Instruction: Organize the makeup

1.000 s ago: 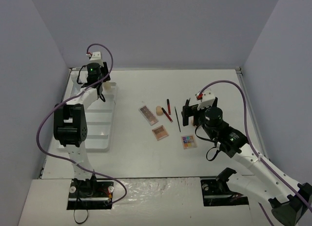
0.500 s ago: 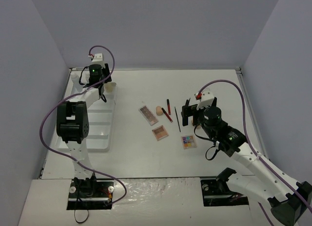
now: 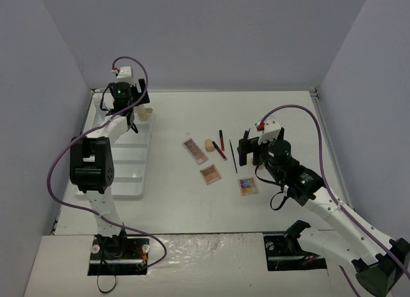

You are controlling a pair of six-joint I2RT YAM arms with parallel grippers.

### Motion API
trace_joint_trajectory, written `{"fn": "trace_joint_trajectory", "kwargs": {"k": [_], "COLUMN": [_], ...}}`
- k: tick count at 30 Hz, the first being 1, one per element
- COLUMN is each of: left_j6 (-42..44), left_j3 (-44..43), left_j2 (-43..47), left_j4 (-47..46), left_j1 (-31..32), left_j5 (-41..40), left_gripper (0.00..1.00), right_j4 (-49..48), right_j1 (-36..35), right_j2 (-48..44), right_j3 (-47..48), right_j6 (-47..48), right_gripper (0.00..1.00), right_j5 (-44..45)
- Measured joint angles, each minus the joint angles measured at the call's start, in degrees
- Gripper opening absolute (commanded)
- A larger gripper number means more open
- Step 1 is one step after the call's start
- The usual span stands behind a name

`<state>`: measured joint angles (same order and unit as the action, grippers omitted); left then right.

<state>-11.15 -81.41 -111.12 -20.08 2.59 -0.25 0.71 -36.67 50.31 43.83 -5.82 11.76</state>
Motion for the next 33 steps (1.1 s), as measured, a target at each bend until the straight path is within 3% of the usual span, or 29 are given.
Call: {"fn": "trace_joint_trajectory", "kwargs": {"k": [5, 12, 21, 33], "left_j6": [-0.84, -4.77, -6.45, -7.18], "left_j3": [3.09, 7.69, 12.27, 20.53], "left_j2": [5.77, 20.72, 39.7, 52.94], "left_j4": [1.7, 13.15, 34.37, 54.2], "left_j1": [0.02, 0.08, 0.31, 0.59], "left_j5": [-0.42, -1.05, 2.17, 7.57], "left_gripper": [0.95, 0.97, 0.97, 0.97], "right_j4": [-0.02, 0.18, 3.25, 5.31], "right_j1": [0.0, 0.0, 0.87, 2.89], "right_j2": [-0.68, 0.3, 8.38, 22.58], "right_j3": [0.0, 0.25, 1.21, 1.46], "right_j6": [-0.12, -1.45, -8.42, -16.32], "right_gripper": [1.0, 1.0, 0.99, 0.94], "right_j5": [-0.6, -2.98, -1.61, -3.76]}}
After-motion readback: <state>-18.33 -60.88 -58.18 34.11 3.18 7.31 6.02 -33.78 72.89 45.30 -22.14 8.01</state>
